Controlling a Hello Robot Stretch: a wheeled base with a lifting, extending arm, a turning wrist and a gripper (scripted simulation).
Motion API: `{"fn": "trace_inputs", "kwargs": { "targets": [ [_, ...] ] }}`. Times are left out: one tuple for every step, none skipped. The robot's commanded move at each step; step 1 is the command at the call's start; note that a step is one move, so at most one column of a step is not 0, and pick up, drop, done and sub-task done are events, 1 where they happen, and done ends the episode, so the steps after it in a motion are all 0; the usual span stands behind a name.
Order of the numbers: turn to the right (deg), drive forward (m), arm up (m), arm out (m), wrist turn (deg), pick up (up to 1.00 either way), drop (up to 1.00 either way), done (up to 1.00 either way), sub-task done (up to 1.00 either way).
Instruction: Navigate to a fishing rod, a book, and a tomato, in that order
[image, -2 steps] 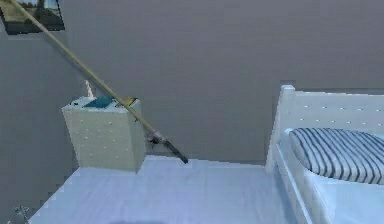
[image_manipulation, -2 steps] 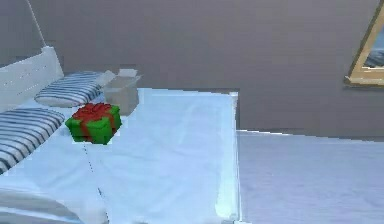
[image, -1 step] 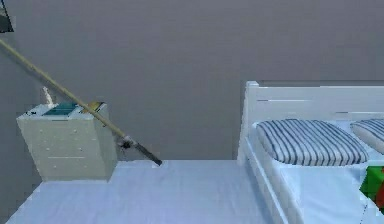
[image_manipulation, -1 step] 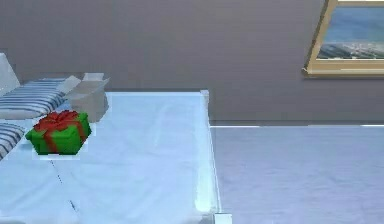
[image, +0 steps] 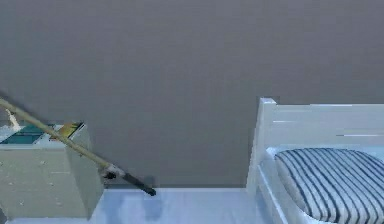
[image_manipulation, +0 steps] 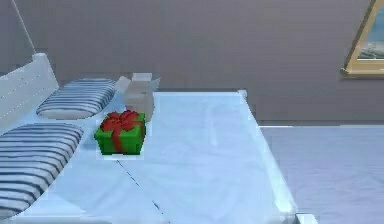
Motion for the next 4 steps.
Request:
{"fn": "trace_inputs", "kwargs": {
  "targets": [
    [18.0, 0.0, 0.0, 0.0, 0.0, 0.0, 0.0, 0.0, 0.0],
    [0.0, 0.6, 0.0, 0.0, 0.0, 0.0, 0.0, 0.0, 0.0],
    [-45.0, 0.0, 0.0, 0.0, 0.0, 0.0, 0.0, 0.0, 0.0],
    [0.0, 0.0, 0.0, 0.0, 0.0, 0.0, 0.0, 0.0, 1.0]
  ]
}}
